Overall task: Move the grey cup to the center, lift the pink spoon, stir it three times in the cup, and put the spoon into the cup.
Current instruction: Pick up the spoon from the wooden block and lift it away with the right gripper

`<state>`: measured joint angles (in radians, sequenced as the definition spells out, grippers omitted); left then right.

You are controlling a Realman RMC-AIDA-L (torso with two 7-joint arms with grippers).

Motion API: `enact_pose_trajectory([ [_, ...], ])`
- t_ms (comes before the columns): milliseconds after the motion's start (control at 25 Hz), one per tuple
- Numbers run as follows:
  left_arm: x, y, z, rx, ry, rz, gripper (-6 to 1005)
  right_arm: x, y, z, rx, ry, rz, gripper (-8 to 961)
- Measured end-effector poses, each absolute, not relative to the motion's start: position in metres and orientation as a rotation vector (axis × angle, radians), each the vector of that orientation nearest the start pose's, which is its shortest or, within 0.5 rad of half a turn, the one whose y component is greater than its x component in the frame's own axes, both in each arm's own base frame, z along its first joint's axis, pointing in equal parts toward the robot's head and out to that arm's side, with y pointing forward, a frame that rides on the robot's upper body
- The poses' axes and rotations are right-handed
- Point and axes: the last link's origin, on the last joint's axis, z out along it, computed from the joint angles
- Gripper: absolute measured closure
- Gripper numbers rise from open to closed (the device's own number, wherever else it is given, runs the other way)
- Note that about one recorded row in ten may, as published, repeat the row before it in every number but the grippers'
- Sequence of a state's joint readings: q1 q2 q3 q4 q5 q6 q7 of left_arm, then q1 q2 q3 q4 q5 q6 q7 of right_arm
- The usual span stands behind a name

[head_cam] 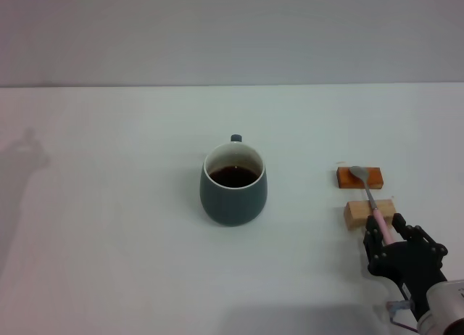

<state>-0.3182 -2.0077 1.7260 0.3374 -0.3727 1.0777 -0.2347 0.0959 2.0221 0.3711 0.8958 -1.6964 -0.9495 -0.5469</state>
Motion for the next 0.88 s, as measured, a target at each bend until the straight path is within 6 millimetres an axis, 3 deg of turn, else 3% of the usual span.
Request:
enact_pose_trajectory([
  [880, -0.3534, 0.3353, 0.0507, -1.423, -0.553, -0.727, 995, 0.2867, 0.2262, -0.1094, -1.734, 0.809, 0.475, 652],
])
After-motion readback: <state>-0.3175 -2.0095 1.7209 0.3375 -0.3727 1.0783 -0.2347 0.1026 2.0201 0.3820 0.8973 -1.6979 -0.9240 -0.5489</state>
